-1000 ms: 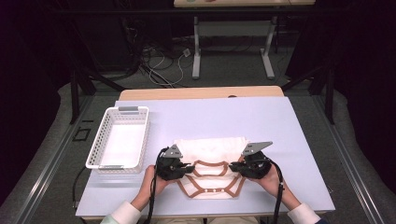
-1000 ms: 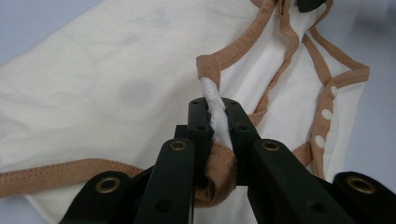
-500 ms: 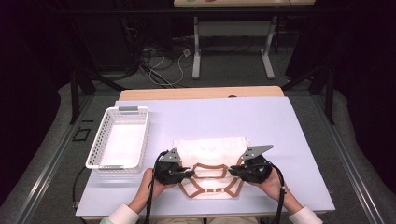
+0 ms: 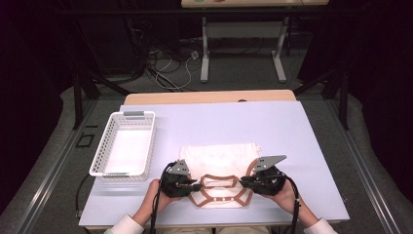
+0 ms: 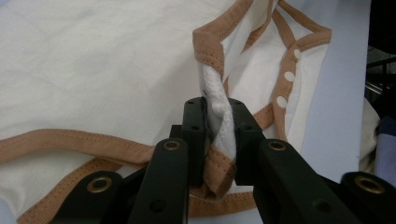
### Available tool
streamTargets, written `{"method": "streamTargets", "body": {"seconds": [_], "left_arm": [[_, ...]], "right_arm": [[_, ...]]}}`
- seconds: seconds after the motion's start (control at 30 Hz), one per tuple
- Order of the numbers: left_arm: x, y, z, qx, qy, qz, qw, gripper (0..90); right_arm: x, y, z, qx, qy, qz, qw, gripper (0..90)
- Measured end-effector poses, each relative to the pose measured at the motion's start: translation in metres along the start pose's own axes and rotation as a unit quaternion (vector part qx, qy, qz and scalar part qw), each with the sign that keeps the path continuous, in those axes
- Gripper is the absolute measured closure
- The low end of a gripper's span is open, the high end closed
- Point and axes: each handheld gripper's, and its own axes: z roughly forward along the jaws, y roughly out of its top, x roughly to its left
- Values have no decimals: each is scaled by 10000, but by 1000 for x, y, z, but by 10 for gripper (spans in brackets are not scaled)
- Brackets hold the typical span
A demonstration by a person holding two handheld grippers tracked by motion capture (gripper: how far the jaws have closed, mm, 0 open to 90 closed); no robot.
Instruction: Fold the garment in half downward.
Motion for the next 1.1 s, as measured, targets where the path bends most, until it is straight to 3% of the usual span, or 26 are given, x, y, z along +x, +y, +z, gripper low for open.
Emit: {"method": "streamTargets", "body": {"seconds": [0.2, 0.37, 0.47, 0.57, 0.63, 0.7, 0.77, 0.87, 0.9, 0.93, 1.1], "left_arm": [[-5, 0, -2, 127, -38, 52, 9999, 712], [-13, 0, -4, 163, -16, 99, 9998, 492], [-17, 0, -9, 52, -104, 184, 9998, 397], [-21, 0, -13, -62, -141, 219, 9996, 353], [-22, 0, -14, -142, -113, 212, 9996, 341], [-22, 0, -16, -192, -46, 272, 9994, 378], [-24, 1, -14, -277, 88, 320, 9991, 534], [-25, 1, -11, -322, 204, 357, 9986, 733], [-26, 2, -9, -229, 182, 331, 9990, 772], [-26, 1, -6, -213, 274, 291, 9990, 794], [-19, -4, 7, -12, 286, 86, 9996, 817]], "right_arm": [[3, -4, -1, 3, 77, 70, 9999, 731], [1, -7, -5, -70, 208, 152, 9996, 567], [0, -9, -9, -115, 228, 268, 9993, 482], [0, -10, -11, -190, 206, 292, 9992, 468], [1, -9, -11, -241, 187, 268, 9992, 528], [3, -8, -11, -299, 144, 151, 9993, 634], [5, -7, -9, -302, 51, -40, 9995, 708], [9, -7, -3, -234, 60, -104, 9997, 797], [11, -7, -1, -216, 82, -90, 9997, 813], [12, -6, 3, -163, 98, -107, 9998, 828], [15, -7, 16, 101, 114, -128, 9998, 865]]}}
